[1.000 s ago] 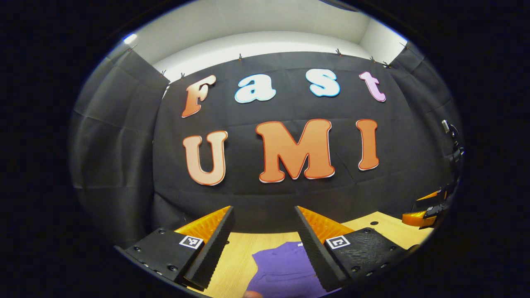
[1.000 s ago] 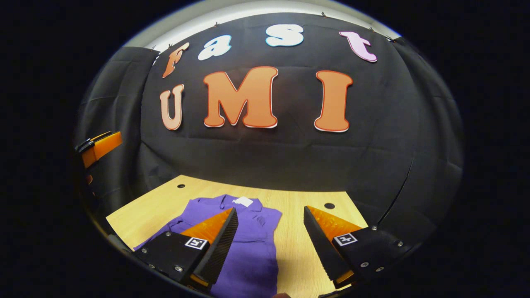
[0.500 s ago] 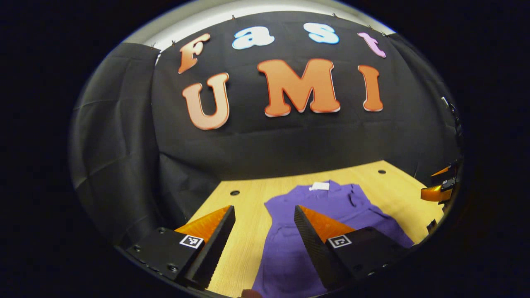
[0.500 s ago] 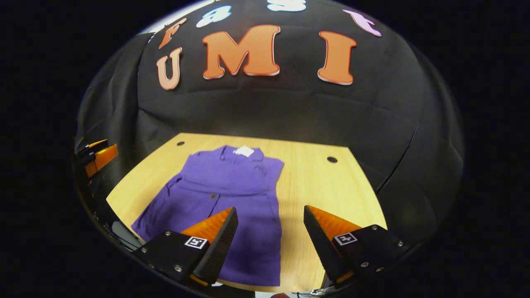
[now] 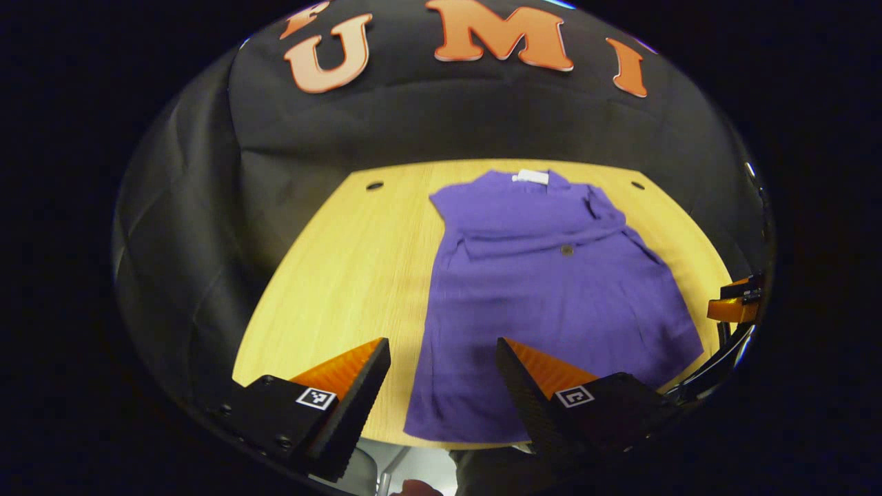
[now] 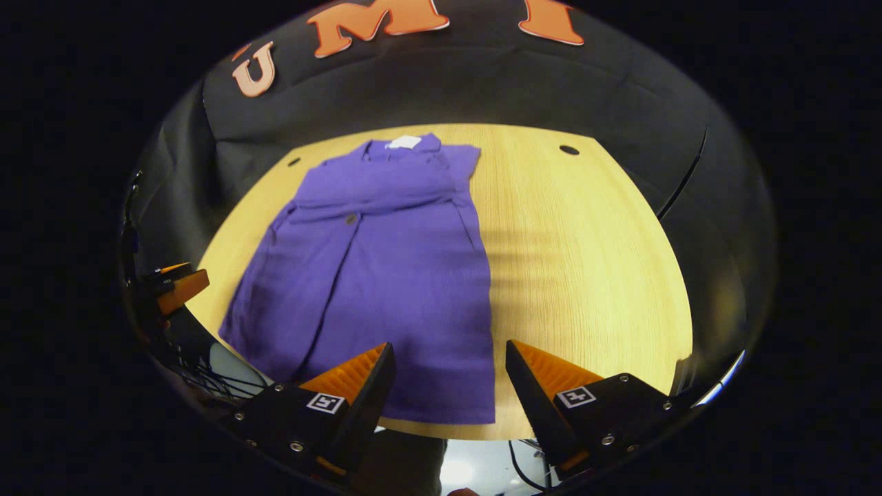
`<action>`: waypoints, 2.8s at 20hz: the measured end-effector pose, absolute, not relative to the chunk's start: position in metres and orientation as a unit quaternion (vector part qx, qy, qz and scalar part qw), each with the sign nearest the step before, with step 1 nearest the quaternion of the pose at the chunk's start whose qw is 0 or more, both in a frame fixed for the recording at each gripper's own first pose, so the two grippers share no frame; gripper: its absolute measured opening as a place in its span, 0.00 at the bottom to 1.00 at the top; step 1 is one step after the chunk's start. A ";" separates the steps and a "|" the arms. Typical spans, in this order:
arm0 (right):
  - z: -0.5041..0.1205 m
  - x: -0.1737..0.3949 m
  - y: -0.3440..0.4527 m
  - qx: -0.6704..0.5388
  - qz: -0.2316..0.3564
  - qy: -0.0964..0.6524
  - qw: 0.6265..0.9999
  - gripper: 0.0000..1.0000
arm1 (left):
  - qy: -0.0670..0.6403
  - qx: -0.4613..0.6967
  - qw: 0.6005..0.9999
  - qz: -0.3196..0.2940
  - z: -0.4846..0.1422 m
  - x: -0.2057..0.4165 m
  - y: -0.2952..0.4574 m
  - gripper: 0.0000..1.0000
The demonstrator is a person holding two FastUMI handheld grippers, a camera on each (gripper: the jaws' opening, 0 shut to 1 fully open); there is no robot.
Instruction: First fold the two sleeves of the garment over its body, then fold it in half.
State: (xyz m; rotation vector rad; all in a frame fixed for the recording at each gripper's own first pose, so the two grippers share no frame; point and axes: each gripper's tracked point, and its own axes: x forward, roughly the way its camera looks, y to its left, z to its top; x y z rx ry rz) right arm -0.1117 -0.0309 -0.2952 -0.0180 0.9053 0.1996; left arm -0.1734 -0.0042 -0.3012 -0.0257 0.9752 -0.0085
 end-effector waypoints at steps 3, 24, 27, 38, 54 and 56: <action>-0.319 -0.130 -0.034 -0.008 0.092 0.478 0.873 0.95 | 0.516 -0.020 0.856 -0.009 -0.330 -0.196 -0.001 0.99; -0.378 -0.173 -0.038 -0.029 0.075 0.597 0.798 0.92 | 0.684 -0.032 0.726 -0.065 -0.414 -0.220 -0.013 0.97; -0.376 -0.173 -0.029 -0.021 0.083 0.601 0.795 0.67 | 0.701 -0.049 0.710 -0.050 -0.416 -0.210 -0.023 0.69; -0.361 -0.159 -0.003 0.073 0.079 0.604 0.789 0.05 | 0.740 -0.127 0.656 -0.072 -0.412 -0.199 -0.035 0.08; -0.241 -0.102 0.032 0.127 0.100 0.544 0.823 0.05 | 0.673 -0.080 0.716 -0.168 -0.317 -0.090 -0.024 0.08; -0.227 -0.093 0.032 0.122 0.087 0.535 0.831 0.05 | 0.667 -0.070 0.718 -0.188 -0.310 -0.076 -0.023 0.08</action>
